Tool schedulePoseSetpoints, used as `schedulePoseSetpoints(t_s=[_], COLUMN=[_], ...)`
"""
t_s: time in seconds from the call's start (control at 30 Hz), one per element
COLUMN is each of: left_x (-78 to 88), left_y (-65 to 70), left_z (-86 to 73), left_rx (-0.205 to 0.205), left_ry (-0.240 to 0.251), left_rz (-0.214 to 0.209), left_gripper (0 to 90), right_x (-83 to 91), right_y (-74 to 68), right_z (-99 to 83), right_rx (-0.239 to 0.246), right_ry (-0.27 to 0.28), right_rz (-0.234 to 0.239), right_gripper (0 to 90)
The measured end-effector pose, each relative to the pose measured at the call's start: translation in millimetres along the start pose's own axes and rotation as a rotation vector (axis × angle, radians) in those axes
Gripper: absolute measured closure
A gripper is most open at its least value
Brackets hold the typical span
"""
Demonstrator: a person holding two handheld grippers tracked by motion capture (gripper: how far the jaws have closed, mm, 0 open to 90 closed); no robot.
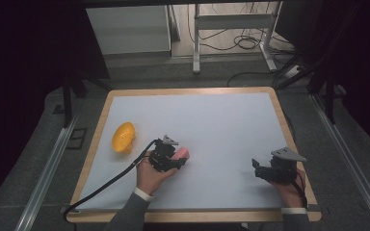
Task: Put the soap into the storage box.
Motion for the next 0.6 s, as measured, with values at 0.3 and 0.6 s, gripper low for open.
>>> schedulePoseSetpoints(t_s=[0.3, 0.6], left_x=[10.3, 17.6], left_y=[-4.6, -15.3], left_z=[3.7, 4.3], left_rx=[-0.005, 0.012], left_ry=[0.017, 0.027], left_rz=[0.017, 0.023], left_gripper=[59.9, 59.9], right_x=[-0.1, -1.7], right_y=[0.5, 0.2], right_z=[-0.6, -1.9], right_rx=[-0.003, 0.000], right_ry=[-0.002, -0.008], right_rz=[-0.002, 0.000], right_gripper=[8.2, 8.2])
Point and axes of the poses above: each handheld gripper's, and its own axes: x roughly backward along the jaws, z roughly out of its top, y roughly to its right, the point moved 8 cm from there along -x, roughly forward along the jaws, and after that the axes turned 10 degrees about x, right-handed, at the moved point
